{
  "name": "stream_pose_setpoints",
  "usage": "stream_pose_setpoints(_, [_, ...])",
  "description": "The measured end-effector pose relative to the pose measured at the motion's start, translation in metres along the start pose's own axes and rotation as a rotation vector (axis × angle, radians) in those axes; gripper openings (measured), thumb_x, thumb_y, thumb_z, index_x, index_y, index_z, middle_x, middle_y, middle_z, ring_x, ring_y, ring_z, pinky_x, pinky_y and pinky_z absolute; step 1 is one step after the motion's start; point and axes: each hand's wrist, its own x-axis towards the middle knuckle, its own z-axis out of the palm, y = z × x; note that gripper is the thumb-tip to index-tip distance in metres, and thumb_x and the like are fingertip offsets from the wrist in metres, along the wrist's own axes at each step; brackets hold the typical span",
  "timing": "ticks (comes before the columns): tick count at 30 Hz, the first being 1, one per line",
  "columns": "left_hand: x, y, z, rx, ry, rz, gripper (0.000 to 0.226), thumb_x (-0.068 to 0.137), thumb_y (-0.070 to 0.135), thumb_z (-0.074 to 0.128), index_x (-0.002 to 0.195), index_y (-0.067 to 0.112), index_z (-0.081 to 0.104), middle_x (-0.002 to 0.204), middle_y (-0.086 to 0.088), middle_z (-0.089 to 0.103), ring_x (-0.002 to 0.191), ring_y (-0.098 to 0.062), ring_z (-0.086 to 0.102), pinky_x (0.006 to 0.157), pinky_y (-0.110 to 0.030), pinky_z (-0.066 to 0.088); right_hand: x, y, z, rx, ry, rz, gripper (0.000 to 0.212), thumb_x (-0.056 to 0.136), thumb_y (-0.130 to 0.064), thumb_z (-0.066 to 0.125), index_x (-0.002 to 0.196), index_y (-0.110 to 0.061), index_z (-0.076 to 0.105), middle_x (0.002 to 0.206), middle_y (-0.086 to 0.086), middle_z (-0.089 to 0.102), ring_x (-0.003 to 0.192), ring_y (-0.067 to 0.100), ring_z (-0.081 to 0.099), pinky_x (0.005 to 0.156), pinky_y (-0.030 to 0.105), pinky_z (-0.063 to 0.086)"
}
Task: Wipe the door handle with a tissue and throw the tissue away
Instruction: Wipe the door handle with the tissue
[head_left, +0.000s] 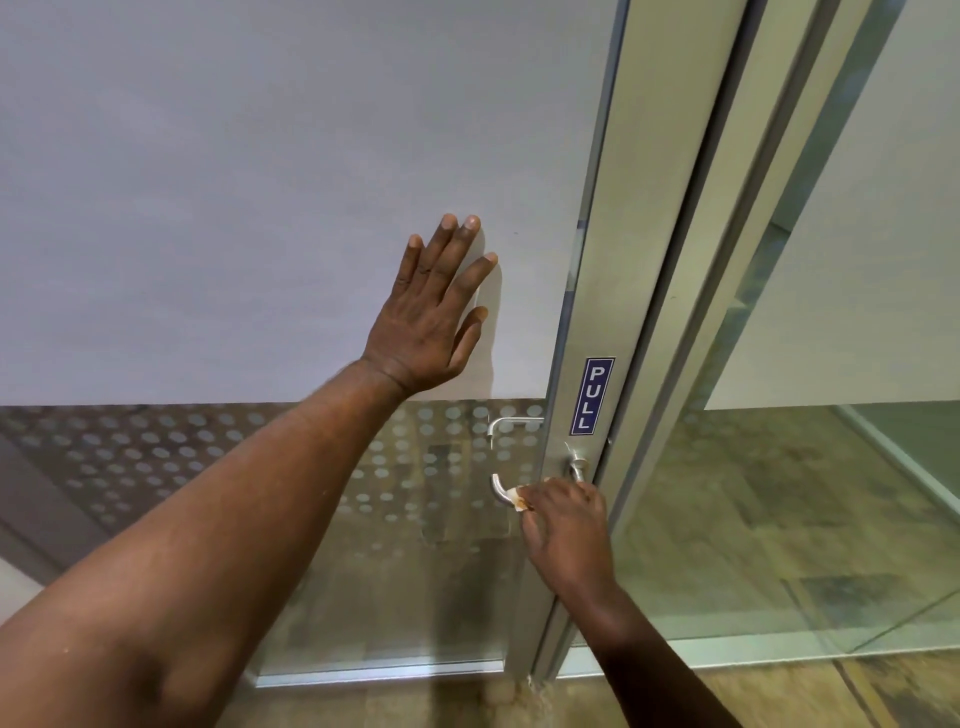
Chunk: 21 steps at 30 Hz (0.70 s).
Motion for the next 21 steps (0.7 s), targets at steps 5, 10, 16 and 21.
stream_pose_setpoints(5, [-0.001, 0.0, 0.003, 0.011, 0.02, -0.002, 0.06, 0.101, 0.024, 0.05, 0.156, 0.008, 0.033, 0.166, -0.023, 0.022, 0.158, -0.026, -0.001, 0.129, -0.044, -0.005, -0.014, 0.045, -0.013, -0.052, 0.066, 0.12, 0.03, 0.085, -0.032, 0.06, 0.115, -0.035, 0.066, 0.112, -0.014, 0.067, 0.107, 0.013, 0.057, 0.095, 0.034, 0.033])
stream_pose_setpoints(10, [0.001, 0.0, 0.005, 0.026, 0.028, 0.002, 0.06, 0.101, 0.025, 0.051, 0.156, 0.008, 0.033, 0.166, -0.024, 0.022, 0.158, -0.033, 0.005, 0.129, -0.044, -0.006, -0.005, 0.057, -0.018, -0.021, 0.082, 0.252, 0.03, 0.085, -0.023, 0.059, 0.112, -0.025, 0.072, 0.104, -0.005, 0.063, 0.097, 0.02, 0.057, 0.085, 0.038, 0.043])
stream_pose_setpoints(16, [0.0, -0.003, 0.008, 0.042, 0.03, 0.0, 0.061, 0.101, 0.026, 0.05, 0.157, 0.008, 0.032, 0.166, -0.022, 0.02, 0.158, -0.021, -0.011, 0.129, -0.045, -0.005, 0.014, 0.049, -0.015, 0.17, 0.072, 0.263, 0.034, 0.087, -0.006, 0.061, 0.117, -0.018, 0.073, 0.11, -0.003, 0.069, 0.099, 0.019, 0.063, 0.089, 0.032, 0.052])
stream_pose_setpoints(21, [-0.001, -0.004, 0.011, 0.041, 0.035, 0.003, 0.061, 0.101, 0.027, 0.049, 0.157, 0.009, 0.031, 0.166, -0.021, 0.018, 0.158, -0.021, -0.011, 0.129, -0.044, -0.006, 0.015, 0.054, -0.015, 0.241, 0.096, 0.299, 0.032, 0.088, -0.005, 0.061, 0.113, -0.02, 0.075, 0.111, -0.006, 0.072, 0.097, 0.011, 0.066, 0.087, 0.023, 0.049])
